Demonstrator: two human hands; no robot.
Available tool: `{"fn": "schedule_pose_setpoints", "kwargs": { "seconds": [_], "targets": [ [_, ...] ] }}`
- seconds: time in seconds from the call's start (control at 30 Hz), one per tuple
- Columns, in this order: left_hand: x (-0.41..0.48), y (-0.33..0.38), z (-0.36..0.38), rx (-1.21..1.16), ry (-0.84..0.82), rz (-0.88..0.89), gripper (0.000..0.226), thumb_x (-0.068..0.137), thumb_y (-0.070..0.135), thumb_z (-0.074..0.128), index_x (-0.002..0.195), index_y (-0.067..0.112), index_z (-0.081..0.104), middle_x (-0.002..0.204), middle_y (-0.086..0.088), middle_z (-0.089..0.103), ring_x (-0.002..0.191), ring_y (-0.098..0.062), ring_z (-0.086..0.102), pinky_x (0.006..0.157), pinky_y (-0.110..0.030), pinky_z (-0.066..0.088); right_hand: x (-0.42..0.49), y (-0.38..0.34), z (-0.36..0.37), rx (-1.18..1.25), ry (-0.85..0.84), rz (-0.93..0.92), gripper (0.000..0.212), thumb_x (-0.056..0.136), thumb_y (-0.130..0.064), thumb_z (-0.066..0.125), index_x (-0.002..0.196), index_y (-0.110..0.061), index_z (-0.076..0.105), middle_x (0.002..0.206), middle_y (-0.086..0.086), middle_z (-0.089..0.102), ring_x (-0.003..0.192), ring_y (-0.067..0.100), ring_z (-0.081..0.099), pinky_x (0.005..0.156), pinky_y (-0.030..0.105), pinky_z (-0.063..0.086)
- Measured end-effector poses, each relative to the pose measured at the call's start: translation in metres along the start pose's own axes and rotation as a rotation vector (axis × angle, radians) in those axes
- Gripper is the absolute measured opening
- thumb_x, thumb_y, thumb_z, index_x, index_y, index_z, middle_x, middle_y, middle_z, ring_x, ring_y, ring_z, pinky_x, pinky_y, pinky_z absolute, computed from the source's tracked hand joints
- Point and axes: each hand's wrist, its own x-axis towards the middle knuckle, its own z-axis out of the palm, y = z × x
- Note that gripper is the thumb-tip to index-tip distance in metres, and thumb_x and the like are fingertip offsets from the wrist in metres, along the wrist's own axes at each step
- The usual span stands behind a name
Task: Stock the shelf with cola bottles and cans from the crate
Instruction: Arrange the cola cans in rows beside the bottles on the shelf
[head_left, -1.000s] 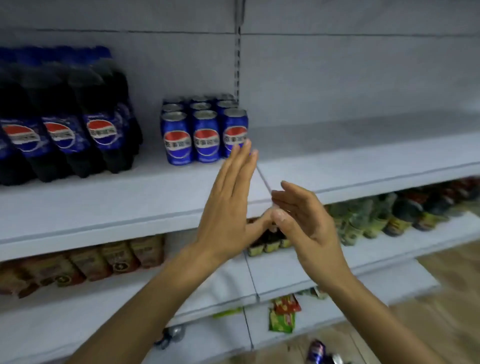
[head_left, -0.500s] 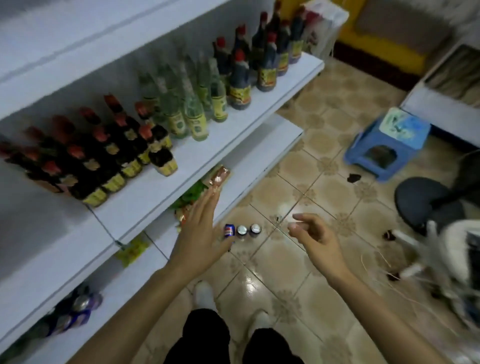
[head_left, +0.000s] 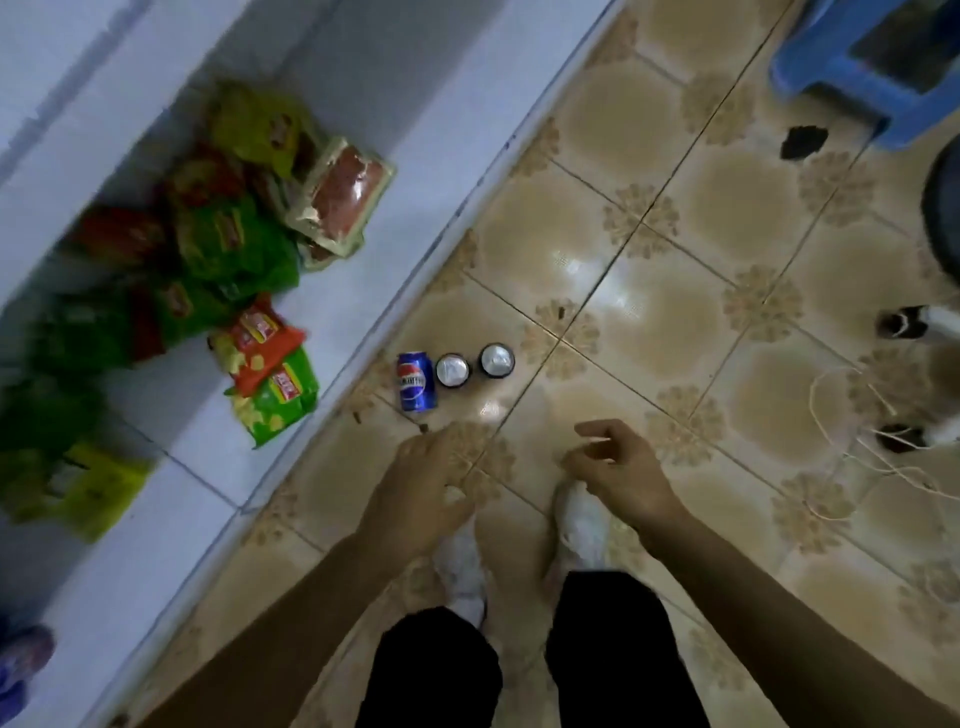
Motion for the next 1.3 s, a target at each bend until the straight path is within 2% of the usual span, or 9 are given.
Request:
{"fn": "schedule_pose_setpoints", "kwargs": {
  "seconds": [0.1,0.2,0.27,0.5,0.63,0.77,0.93,1.13,1.3],
  "targets": [
    [0.079,-0.033,0.065,0.127,0.095,0.145,0.068,0.075,0.046,0.049,0.134,0.011,0.043,0.130,-0.014,0.058,0.124,-0.031,0.052,0.100,-0.036,0.042,0.099,0.020,0.031,-0.253,-0.039,-0.110,0.063,0.080,-0.030,0.076,0.134,-0.020,0.045,0.122,0.005,0.055,0.105,0.024,0.059,0.084,0.035,0.051],
    [0.149,-0.067,0.119,0.261,0.137,0.105,0.070,0.089,0.043,0.043,0.149,0.011,0.024,0.156,-0.011,0.026,0.146,-0.030,0.015,0.118,-0.044,0.016,0.197,0.038,0.063,-0.526,0.043,-0.286,0.091,0.077,-0.038,0.077,0.150,-0.026,0.023,0.152,0.007,0.031,0.131,0.027,0.042,0.099,0.037,0.042],
    [0.185,-0.083,0.145,0.294,0.192,0.126,0.073,0.090,0.041,0.052,0.149,0.008,0.023,0.156,-0.013,0.025,0.146,-0.031,0.013,0.118,-0.043,0.009,0.253,0.045,0.086,-0.577,0.041,-0.367,0.099,0.076,-0.040,0.077,0.152,-0.028,0.014,0.158,0.008,0.018,0.138,0.031,0.034,0.103,0.040,0.040],
    [0.208,-0.114,0.165,0.107,0.254,0.189,0.066,0.081,0.028,0.070,0.139,0.010,0.043,0.139,-0.011,0.051,0.132,-0.030,0.044,0.105,-0.050,0.039,0.321,0.053,0.116,-0.710,0.069,-0.504,0.075,0.071,-0.037,0.078,0.132,-0.018,0.038,0.121,0.012,0.053,0.097,0.033,0.059,0.073,0.041,0.051],
    [0.171,-0.092,0.135,0.009,0.288,0.172,0.070,0.080,0.030,0.074,0.139,0.011,0.042,0.136,-0.008,0.052,0.125,-0.025,0.050,0.097,-0.032,0.042,0.267,0.031,0.076,-0.494,0.070,-0.408,0.065,0.068,-0.040,0.082,0.118,-0.019,0.045,0.108,0.000,0.058,0.092,0.019,0.057,0.078,0.040,0.053],
    [0.121,-0.036,0.086,-0.170,0.224,0.118,0.091,0.070,0.049,0.075,0.144,0.016,0.034,0.140,-0.004,0.046,0.125,-0.022,0.048,0.093,-0.038,0.049,0.158,-0.010,0.008,-0.178,-0.130,-0.277,0.057,0.070,-0.030,0.083,0.115,-0.023,0.048,0.107,-0.007,0.059,0.091,0.013,0.063,0.076,0.034,0.058],
    [0.050,0.053,0.013,-0.424,0.095,0.025,0.093,0.049,0.070,0.073,0.128,0.057,0.027,0.127,0.022,0.048,0.112,-0.005,0.056,0.086,-0.035,0.055,0.015,-0.057,-0.059,0.109,-0.258,-0.263,0.050,0.071,-0.023,0.078,0.112,-0.027,0.052,0.102,-0.005,0.065,0.085,0.006,0.069,0.066,0.020,0.056],
    [-0.042,0.141,-0.080,-0.562,0.089,-0.050,0.079,0.047,0.072,0.073,0.115,0.038,0.053,0.101,0.013,0.070,0.092,-0.007,0.066,0.080,-0.043,0.056,-0.111,-0.108,-0.112,0.189,-0.261,-0.239,0.079,0.057,-0.089,0.053,0.116,-0.036,0.057,0.107,-0.009,0.070,0.093,0.007,0.069,0.076,0.027,0.057],
    [-0.129,0.215,-0.161,-1.134,-0.028,-0.120,0.054,0.058,0.051,0.070,0.100,0.018,0.068,0.091,-0.002,0.074,0.084,-0.019,0.070,0.081,-0.037,0.056,-0.200,-0.162,-0.145,0.313,-0.356,-0.275,0.098,0.046,-0.093,0.055,0.118,-0.027,0.061,0.096,0.001,0.073,0.093,0.019,0.070,0.086,0.039,0.050]
  ]
}}
